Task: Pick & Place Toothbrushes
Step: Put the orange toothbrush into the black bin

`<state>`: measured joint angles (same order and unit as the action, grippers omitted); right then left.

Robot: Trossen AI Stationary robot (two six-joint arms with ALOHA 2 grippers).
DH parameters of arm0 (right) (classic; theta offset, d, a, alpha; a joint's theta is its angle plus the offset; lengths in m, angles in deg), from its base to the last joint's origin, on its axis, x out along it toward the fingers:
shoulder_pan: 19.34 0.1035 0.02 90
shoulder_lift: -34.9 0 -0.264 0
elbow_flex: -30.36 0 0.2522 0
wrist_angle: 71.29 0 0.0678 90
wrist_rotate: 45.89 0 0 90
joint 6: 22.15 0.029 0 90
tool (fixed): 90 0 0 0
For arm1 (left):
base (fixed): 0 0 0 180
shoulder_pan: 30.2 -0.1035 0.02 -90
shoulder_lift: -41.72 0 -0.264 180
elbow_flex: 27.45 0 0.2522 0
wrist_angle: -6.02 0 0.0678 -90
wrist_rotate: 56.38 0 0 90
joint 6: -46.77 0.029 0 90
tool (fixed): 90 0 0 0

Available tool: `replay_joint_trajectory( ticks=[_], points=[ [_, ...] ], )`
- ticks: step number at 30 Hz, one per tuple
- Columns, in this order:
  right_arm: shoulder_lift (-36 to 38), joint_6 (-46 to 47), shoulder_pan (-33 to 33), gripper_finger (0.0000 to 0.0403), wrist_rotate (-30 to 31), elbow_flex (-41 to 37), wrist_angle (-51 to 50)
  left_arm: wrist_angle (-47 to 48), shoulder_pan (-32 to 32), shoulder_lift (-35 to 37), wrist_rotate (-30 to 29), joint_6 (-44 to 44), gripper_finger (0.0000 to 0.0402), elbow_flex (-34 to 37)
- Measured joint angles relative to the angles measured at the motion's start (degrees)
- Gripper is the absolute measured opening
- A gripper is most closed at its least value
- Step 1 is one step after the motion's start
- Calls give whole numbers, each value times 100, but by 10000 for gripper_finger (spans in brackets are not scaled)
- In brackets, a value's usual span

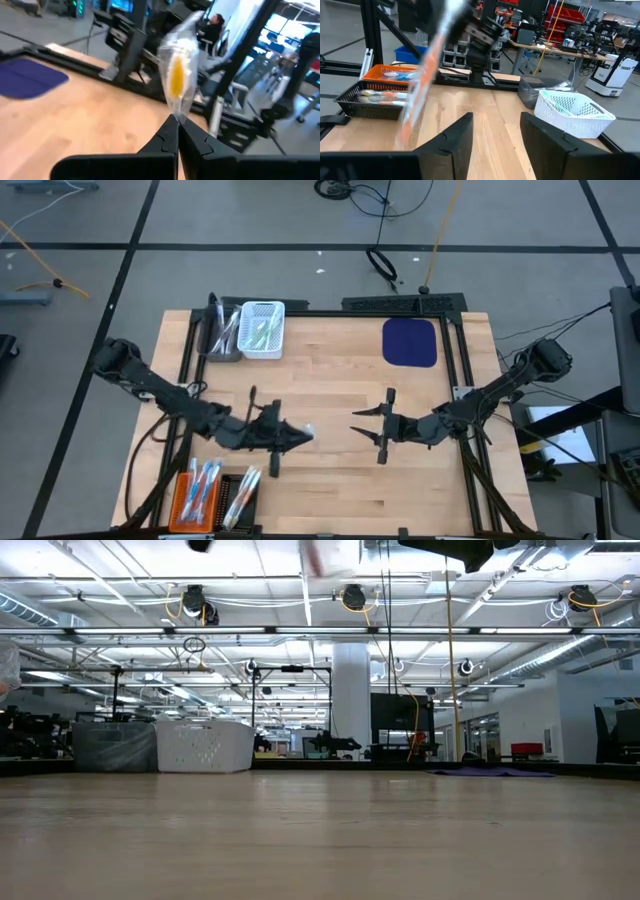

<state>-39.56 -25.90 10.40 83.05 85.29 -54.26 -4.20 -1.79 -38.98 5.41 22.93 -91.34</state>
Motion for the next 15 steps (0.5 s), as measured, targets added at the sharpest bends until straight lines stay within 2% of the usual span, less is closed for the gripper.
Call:
replay_joint_trajectory(
  ticks=[5, 15],
  points=[
    [0, -2, 0, 150, 2, 0, 3, 1036, 650, 368, -374, -568, 0, 0],
    [0, -13, -1, 143, 4, 0, 15, 2730, 1678, 696, -348, -2300, 0, 0]
  ],
)
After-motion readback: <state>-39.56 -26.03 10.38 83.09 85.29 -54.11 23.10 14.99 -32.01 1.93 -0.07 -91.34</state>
